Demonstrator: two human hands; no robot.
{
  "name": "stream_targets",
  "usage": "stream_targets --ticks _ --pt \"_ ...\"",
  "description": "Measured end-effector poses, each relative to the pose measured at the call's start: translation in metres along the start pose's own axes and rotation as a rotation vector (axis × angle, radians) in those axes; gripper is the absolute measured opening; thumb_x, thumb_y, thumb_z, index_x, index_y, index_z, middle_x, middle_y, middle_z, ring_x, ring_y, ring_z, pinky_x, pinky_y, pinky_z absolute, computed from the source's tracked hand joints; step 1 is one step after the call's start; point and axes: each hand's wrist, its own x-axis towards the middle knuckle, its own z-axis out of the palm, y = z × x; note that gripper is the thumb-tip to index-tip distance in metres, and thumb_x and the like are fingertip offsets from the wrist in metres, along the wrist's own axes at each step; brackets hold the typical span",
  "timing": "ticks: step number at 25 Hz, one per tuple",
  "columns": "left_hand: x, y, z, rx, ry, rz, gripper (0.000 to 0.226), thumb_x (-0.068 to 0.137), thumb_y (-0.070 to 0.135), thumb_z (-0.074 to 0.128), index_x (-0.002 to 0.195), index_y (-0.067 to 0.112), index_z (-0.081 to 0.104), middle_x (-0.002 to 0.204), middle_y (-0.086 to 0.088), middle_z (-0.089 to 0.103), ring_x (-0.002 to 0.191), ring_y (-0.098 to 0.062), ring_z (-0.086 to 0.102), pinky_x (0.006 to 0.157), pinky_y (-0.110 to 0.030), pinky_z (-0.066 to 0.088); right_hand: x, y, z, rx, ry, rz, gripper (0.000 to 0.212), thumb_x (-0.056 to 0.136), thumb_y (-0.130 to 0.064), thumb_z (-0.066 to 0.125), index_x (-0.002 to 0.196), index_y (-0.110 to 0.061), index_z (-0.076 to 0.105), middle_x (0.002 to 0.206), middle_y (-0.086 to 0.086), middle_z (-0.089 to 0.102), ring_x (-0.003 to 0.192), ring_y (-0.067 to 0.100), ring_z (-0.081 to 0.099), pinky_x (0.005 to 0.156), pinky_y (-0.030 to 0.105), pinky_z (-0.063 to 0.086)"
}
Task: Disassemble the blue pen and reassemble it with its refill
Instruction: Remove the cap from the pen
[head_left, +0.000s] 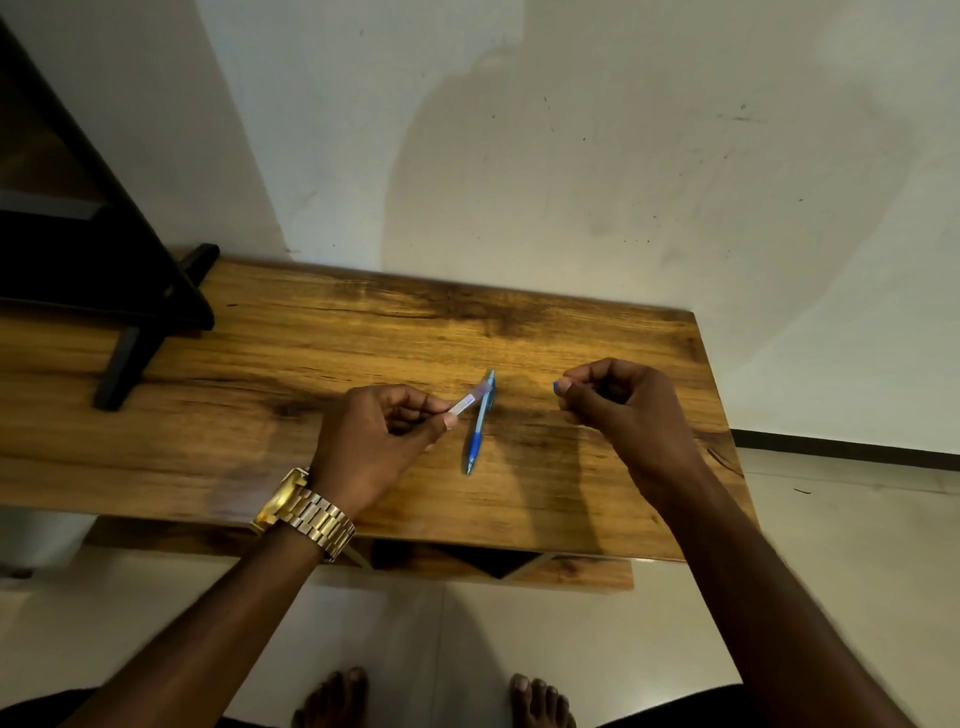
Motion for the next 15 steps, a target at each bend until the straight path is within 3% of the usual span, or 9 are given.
stream_targets --ticks 2,4,7,15 --pt "-0.004 0.005 0.006 -0.048 -0.044 0.026 0.015 0.082 0.026 0.091 0.095 0.029 0.084 0.090 0.013 0.083 0.084 -0.006 0.080 0.074 -0.035 0.069 -0.002 -0.004 0.008 0.202 -0.028 0.029 0.018 0.092 -0.009 0.084 0.110 -0.006 0.079 0.093 0.025 0.080 0.082 0.017 0.079 0.076 0.025 0.061" --pt "-0.008 0.007 0.011 -0.014 -0.070 0.052 0.015 0.082 0.027 0.091 0.095 0.030 0.084 0.090 0.015 0.083 0.084 -0.004 0.079 0.076 -0.038 0.070 -0.004 -0.004 0.019 0.204 -0.074 0.013 0.017 0.092 -0.007 0.084 0.109 -0.005 0.081 0.094 0.030 0.077 0.083 0.018 0.078 0.077 0.027 0.062" --pt "-0.011 0.008 0.013 0.015 -0.074 0.071 0.015 0.080 0.030 0.091 0.092 0.034 0.083 0.089 0.019 0.082 0.084 -0.002 0.079 0.077 -0.039 0.069 -0.005 -0.003 0.023 0.163 -0.130 -0.003 0.014 0.092 -0.011 0.085 0.106 -0.009 0.083 0.093 0.022 0.081 0.086 0.024 0.078 0.081 0.036 0.065" --pt "-0.012 0.014 0.013 -0.005 -0.057 0.071 0.015 0.081 0.030 0.090 0.093 0.034 0.082 0.090 0.018 0.082 0.085 -0.002 0.078 0.077 -0.036 0.069 -0.007 -0.005 0.021 0.202 -0.150 0.002 0.014 0.091 -0.010 0.084 0.105 -0.007 0.082 0.091 0.020 0.082 0.084 0.023 0.078 0.078 0.032 0.063"
